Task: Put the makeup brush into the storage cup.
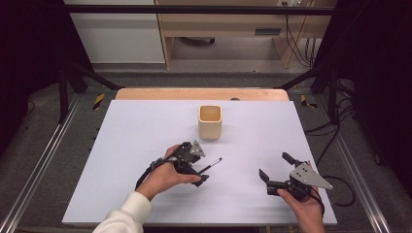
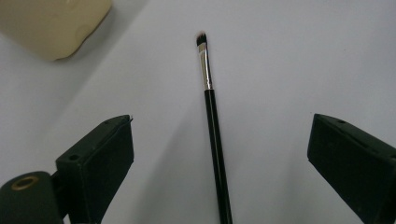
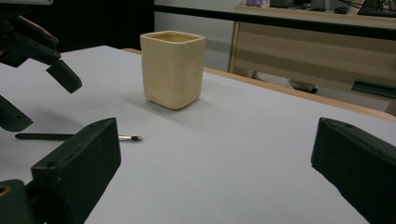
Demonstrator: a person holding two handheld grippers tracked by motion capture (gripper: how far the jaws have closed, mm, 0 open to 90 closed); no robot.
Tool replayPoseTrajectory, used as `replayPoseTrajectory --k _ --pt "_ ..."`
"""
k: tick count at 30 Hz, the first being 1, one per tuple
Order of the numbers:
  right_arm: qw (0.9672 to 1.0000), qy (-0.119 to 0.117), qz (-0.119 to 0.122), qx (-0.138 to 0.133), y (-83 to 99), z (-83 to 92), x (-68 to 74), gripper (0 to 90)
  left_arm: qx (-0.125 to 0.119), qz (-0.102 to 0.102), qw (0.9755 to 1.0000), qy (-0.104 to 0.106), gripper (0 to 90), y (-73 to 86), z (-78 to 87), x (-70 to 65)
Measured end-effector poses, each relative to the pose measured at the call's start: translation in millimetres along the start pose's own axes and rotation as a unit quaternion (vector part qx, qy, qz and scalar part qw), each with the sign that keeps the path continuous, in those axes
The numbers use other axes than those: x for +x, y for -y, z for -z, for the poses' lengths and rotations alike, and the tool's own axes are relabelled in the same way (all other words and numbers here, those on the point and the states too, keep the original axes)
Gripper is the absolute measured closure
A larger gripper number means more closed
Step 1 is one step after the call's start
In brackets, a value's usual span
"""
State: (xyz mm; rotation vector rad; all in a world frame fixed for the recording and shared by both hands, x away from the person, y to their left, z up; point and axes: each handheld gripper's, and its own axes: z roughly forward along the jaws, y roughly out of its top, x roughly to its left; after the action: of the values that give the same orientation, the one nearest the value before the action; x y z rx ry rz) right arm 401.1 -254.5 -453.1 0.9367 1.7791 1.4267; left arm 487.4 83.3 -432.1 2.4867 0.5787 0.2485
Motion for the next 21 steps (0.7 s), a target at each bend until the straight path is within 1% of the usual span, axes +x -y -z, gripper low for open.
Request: replayPoseTrajectory --k 1,6,9,12,14,15,20,21 --pt "1.0 0.0 0.0 0.0 0.1 0.0 -0.1 1.8 0.001 0.003 1.0 0.001 8.0 -0.1 -1.2 -0.3" --pt "1.0 -0.001 -0.001 0.0 0.3 -0.4 0.0 1.9 0.01 -0.003 0.9999 0.002 9.9 -1.0 -5.9 -1.0" --pt "1.0 -0.002 -0.001 0.001 0.3 -0.9 0.4 1.9 0.016 -0.003 0.9999 0.004 11.4 -0.7 -9.0 0.5" --pt "1.0 -0.003 -0.001 0.002 0.5 -1.3 0.4 2.0 0.021 0.0 0.9998 0.0 13.7 -0.8 -11.7 1.8" --pt "1.0 -0.003 0.0 0.002 0.7 -1.4 0.2 2.0 0.022 0.001 0.9998 0.002 15.1 -2.0 -13.2 1.3" --pt "1.0 -0.002 -0.001 0.003 0.7 -1.3 0.2 2.0 0.025 0.001 0.9997 0.006 15.7 -2.7 -14.1 0.9" --pt "1.0 0.003 -0.004 0.003 0.7 -0.1 -1.4 2.5 0.039 -0.01 0.9991 0.014 16.4 -7.2 -20.6 -2.0" --pt "1.0 0.004 -0.003 0.002 1.1 -0.1 -2.2 2.5 0.04 -0.013 0.999 0.014 18.7 -8.2 -21.8 -2.6"
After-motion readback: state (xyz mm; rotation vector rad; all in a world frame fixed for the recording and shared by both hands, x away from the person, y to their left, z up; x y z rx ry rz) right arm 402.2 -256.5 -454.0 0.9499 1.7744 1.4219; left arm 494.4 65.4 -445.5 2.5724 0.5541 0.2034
